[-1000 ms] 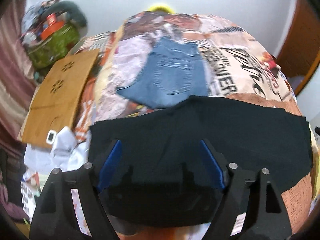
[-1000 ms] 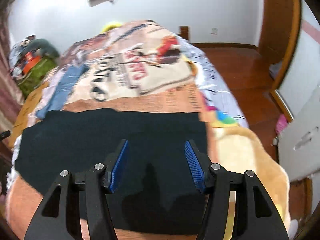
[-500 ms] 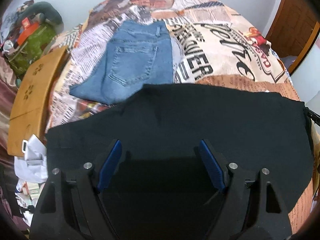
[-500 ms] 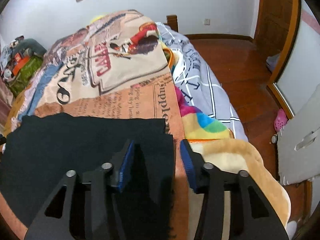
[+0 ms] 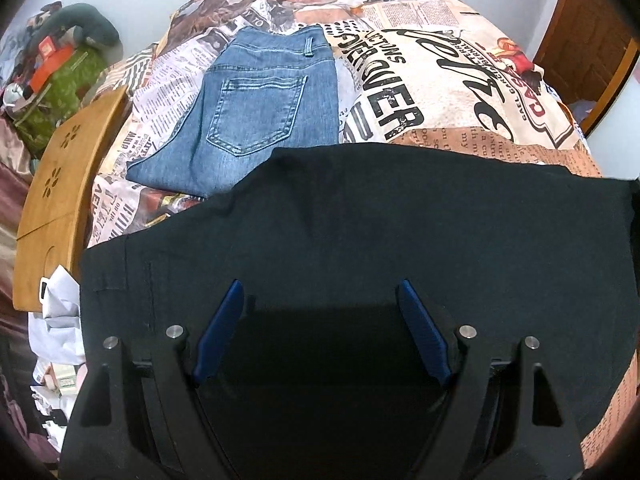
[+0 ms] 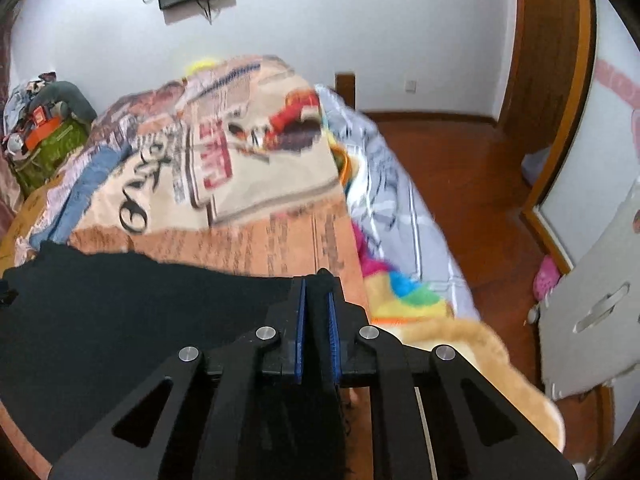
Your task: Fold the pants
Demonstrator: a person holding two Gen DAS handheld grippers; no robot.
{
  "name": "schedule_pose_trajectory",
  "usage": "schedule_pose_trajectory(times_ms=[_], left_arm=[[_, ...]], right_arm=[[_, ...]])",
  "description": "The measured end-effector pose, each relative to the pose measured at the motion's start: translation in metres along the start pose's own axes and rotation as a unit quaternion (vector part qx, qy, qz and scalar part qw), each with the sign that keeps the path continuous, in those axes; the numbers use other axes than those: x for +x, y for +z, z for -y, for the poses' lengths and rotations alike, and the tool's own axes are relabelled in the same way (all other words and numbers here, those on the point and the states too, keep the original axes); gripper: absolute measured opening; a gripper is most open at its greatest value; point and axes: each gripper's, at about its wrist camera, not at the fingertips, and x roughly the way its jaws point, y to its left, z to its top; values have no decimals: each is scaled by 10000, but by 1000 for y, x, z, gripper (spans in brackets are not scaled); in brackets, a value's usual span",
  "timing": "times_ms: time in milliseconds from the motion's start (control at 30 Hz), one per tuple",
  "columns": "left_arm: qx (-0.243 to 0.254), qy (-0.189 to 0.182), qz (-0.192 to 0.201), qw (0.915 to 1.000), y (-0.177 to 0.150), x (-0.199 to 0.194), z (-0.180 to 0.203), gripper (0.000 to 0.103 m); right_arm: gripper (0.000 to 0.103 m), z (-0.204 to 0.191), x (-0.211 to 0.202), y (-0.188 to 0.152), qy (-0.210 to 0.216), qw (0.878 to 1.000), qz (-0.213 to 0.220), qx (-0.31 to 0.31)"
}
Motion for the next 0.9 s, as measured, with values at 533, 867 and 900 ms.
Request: schedule_pose_trajectory(times_ms=[533, 867, 900], left_arm=[[4, 59, 6, 10000, -1, 0, -1, 83], [385, -185, 359, 9984, 11, -36, 29, 83], [468, -202, 388, 9979, 11, -39, 35, 83]], right_arm=[[16, -4, 50, 4, -207, 9967, -776, -66], [57, -3, -25, -6, 134, 9979, -608, 167], [60, -4, -31, -10, 228, 9975, -617, 253]])
